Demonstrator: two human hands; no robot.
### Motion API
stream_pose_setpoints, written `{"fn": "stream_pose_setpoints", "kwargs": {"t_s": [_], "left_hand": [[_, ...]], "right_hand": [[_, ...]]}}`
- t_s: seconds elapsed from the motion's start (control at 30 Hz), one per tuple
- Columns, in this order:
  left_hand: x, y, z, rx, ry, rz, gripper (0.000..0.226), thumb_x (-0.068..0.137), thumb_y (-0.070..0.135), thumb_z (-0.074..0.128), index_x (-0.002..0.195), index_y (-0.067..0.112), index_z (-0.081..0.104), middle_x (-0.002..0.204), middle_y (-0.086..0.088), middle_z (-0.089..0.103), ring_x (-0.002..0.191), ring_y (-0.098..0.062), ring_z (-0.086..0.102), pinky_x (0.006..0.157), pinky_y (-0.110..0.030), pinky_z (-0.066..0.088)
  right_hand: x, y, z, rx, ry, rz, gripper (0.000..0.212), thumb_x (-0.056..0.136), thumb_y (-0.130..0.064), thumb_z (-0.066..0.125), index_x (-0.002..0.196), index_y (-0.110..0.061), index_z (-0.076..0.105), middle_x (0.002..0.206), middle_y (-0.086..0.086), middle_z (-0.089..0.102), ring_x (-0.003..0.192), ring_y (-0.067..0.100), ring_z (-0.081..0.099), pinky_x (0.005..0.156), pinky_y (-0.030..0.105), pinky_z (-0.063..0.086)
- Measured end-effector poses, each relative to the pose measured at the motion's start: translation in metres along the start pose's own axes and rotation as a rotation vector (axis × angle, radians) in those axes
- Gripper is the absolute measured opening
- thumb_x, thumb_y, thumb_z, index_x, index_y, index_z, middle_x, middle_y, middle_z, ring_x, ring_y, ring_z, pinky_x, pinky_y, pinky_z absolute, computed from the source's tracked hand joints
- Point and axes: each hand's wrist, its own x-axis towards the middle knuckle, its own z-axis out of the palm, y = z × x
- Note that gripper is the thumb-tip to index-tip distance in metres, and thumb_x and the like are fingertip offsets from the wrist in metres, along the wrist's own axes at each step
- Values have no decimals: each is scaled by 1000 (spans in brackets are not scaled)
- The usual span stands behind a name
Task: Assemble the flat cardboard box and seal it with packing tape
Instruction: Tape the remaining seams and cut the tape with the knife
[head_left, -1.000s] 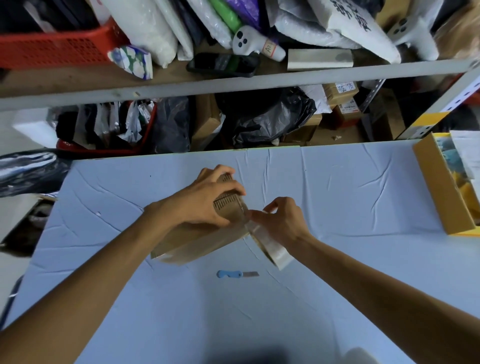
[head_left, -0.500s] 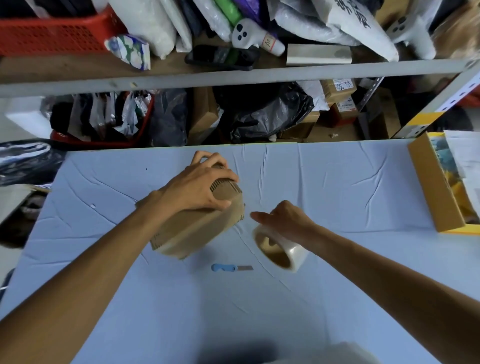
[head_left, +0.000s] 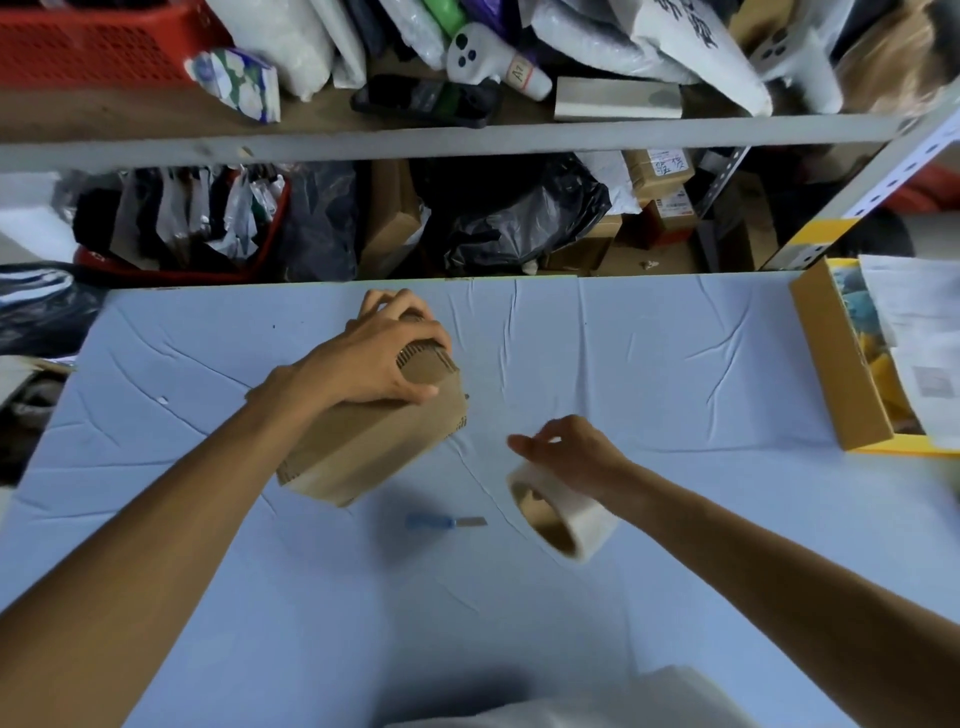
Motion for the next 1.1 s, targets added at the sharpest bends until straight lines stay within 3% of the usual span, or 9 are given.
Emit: {"fn": "stream_pose_setpoints", "kwargs": {"t_s": [0.13, 0.23, 0.47, 0.57, 0.7, 0.8, 0.87, 1.0, 1.1], "left_hand": [[1, -1, -3, -29, 12, -19, 46, 74, 44, 70, 117, 41, 56, 129, 8, 34, 126, -17, 22, 107, -46, 32], [-2, -1, -1, -53, 2, -18, 49, 74, 47, 63, 122, 48, 51, 133, 7, 31, 128, -18, 23, 107, -46, 30], [-3, 5, 1, -102, -51, -26, 32, 75, 55, 68, 106, 52, 59, 136, 12, 27, 132, -11, 14, 112, -44, 17], [3, 9, 5, -121, 20, -108, 21, 84, 57, 56, 100, 47, 65, 128, 12, 34, 128, -15, 21, 112, -48, 20], [9, 15, 12, -75, 87, -176, 22, 83, 55, 60, 94, 37, 68, 118, 12, 36, 122, -17, 23, 105, -47, 23], [12, 16, 14, -76, 62, -164, 21, 82, 55, 61, 92, 38, 67, 118, 13, 35, 122, -18, 22, 102, -44, 23], [13, 19, 15, -68, 51, -154, 20, 83, 55, 61, 93, 38, 67, 118, 13, 36, 124, -19, 21, 100, -44, 24], [11, 26, 16, -42, 58, -153, 20, 84, 49, 62, 95, 34, 68, 123, 8, 38, 126, -20, 21, 101, -42, 24], [8, 19, 13, -87, 70, -164, 16, 83, 49, 62, 92, 38, 67, 123, 10, 39, 126, -20, 22, 100, -42, 23]], "right_hand": [[-8, 7, -4, 341, 32, -73, 33, 75, -54, 72, 89, -25, 71, 94, 7, 73, 89, 29, 69, 82, 37, 53], [-19, 9, -9, 402, 11, -172, 23, 84, -34, 69, 106, -31, 68, 98, 2, 71, 85, 21, 68, 73, 30, 51], [-22, 20, -14, 392, -89, -155, 20, 86, -18, 69, 105, -15, 70, 81, 4, 68, 63, 9, 60, 54, 13, 43], [-21, 22, -8, 429, -60, -151, 15, 86, -19, 69, 100, -14, 72, 78, -2, 68, 59, 5, 60, 52, 9, 44], [-15, 21, -3, 428, 10, -130, 12, 87, -31, 67, 92, -22, 74, 85, -5, 70, 72, 13, 62, 63, 20, 43], [-11, 26, 1, 401, 58, -133, 11, 86, -30, 69, 87, -21, 75, 80, -11, 69, 70, 4, 62, 63, 15, 43], [-7, 31, 5, 321, 77, -103, 17, 84, -37, 71, 87, -20, 75, 83, -7, 71, 74, 8, 64, 61, 16, 43], [-5, 38, 13, 150, 13, 27, 43, 82, -51, 66, 59, -17, 57, 59, -2, 50, 55, 16, 47, 54, 25, 33], [-14, 35, 6, 251, -58, -94, 36, 85, -53, 62, 83, -19, 71, 75, 0, 63, 70, 18, 58, 66, 28, 42]]}}
